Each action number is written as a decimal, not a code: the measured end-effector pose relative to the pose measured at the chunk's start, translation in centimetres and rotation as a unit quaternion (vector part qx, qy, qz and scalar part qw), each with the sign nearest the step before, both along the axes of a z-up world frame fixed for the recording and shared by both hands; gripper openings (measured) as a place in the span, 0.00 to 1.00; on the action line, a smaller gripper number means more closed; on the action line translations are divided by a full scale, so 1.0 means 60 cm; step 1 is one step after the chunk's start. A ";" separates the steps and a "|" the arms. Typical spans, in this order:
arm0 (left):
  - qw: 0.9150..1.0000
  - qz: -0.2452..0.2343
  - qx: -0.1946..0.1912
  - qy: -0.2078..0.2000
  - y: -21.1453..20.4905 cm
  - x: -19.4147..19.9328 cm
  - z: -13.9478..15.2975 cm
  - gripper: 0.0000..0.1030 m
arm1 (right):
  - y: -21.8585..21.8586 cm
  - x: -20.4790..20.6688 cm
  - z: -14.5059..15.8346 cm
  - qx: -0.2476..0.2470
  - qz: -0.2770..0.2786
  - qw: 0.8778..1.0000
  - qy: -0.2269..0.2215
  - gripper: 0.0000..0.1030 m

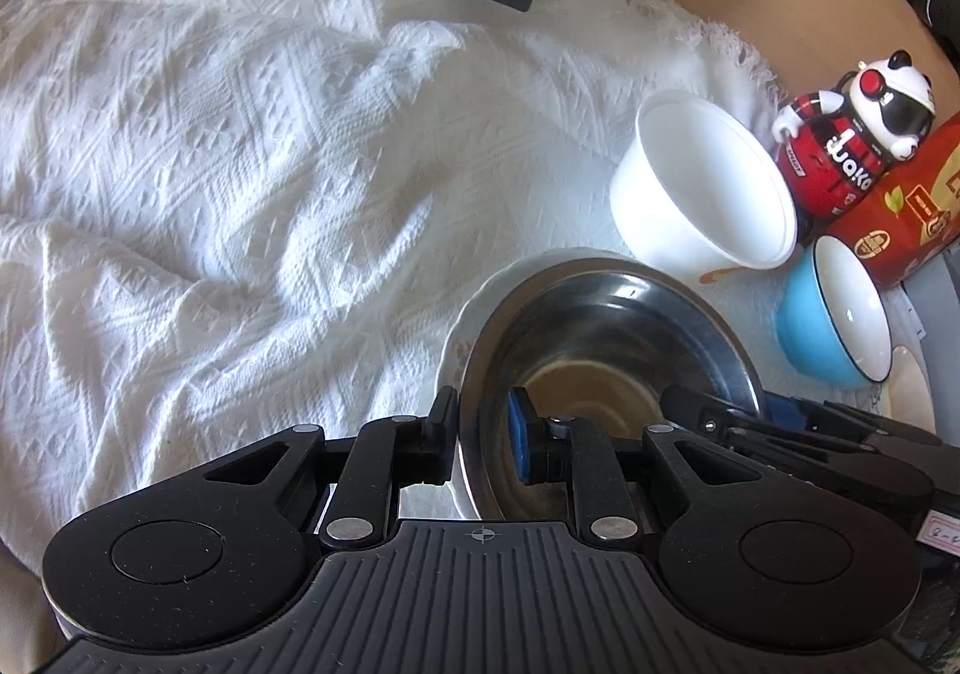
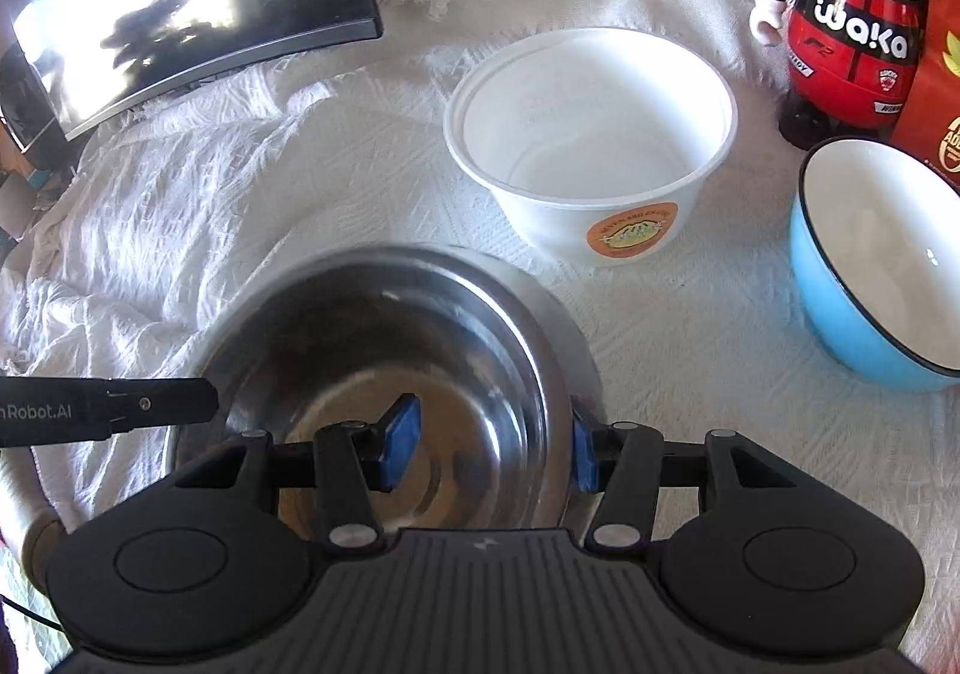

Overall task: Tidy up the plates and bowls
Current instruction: 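Grasp the stainless steel bowl rim with both grippers and lift it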

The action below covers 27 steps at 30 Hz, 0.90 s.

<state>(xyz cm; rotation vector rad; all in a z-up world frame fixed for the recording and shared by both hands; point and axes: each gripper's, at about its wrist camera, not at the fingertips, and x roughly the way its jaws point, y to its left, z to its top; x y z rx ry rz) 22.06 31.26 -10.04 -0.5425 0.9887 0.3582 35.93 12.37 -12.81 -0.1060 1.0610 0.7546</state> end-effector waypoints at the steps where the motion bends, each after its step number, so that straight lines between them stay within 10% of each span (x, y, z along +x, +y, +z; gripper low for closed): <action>1: 1.000 -0.003 0.004 0.000 0.000 0.002 -0.001 0.19 | 0.000 0.001 0.000 0.001 0.000 1.000 -0.001 0.50; 10: 0.999 -0.012 0.042 0.005 0.006 0.014 -0.008 0.28 | 0.003 -0.001 0.006 0.001 -0.004 0.999 -0.036 0.50; 16: 1.000 -0.008 0.009 0.013 0.027 0.012 -0.029 0.38 | -0.011 -0.006 0.015 -0.002 -0.021 0.997 -0.076 0.70; 27: 0.998 -0.024 -0.050 0.033 0.025 0.027 -0.069 0.28 | -0.021 -0.003 -0.032 0.013 -0.031 0.999 0.035 0.63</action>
